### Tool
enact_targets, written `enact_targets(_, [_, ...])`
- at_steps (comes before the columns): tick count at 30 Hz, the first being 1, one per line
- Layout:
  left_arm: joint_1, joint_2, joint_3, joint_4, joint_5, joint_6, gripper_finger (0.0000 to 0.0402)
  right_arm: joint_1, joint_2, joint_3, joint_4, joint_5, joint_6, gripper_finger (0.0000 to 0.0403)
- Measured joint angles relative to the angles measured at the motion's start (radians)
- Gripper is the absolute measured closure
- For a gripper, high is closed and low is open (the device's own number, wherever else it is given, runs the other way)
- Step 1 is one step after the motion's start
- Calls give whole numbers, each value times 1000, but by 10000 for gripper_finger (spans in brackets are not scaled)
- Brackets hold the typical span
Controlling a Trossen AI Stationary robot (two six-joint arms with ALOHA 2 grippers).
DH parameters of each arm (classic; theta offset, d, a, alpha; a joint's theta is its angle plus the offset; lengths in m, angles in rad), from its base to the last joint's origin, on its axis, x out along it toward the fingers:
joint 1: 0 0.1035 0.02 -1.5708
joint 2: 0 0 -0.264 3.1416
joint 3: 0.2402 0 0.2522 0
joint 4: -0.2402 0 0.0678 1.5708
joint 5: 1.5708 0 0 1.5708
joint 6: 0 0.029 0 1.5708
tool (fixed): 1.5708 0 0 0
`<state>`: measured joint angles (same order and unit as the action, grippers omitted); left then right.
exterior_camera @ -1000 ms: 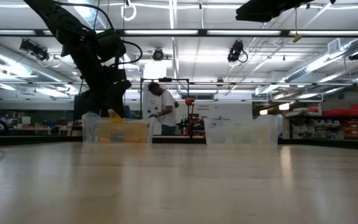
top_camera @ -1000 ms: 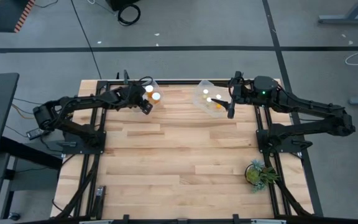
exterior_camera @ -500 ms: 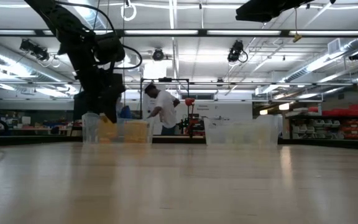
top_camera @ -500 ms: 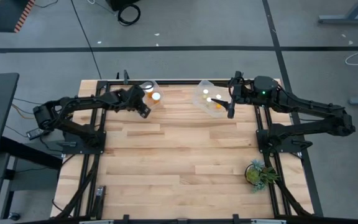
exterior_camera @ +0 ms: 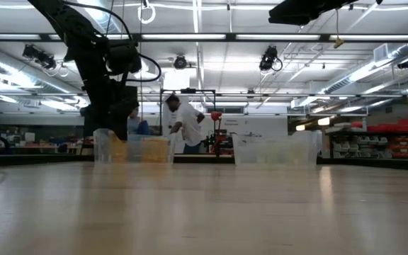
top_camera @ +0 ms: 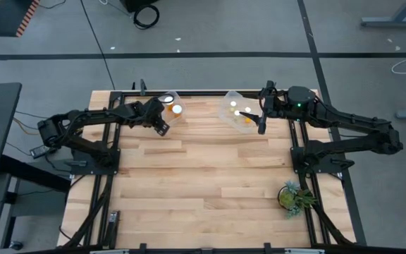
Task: Pick and place medicine bottles into bin by pill shape (circle, oval)
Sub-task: Put the large orange medicine bottle into the left transparent bin, then return to Home Position
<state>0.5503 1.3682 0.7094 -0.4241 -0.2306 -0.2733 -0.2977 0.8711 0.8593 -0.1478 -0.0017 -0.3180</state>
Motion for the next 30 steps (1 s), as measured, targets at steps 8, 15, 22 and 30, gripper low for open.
enact_targets(8, [0,0,0,-2,0,8,151,0,0,0,0,0,0,109])
enact_targets(15, [0,0,0,-1,0,8,132,0,0,0,0,0,0,109])
enact_targets(22, [0,0,0,-1,0,7,132,0,0,0,0,0,0,109])
enact_targets(30, [-14,-2,53,-22,-1,31,131,0,0,0,-10,0,0,109])
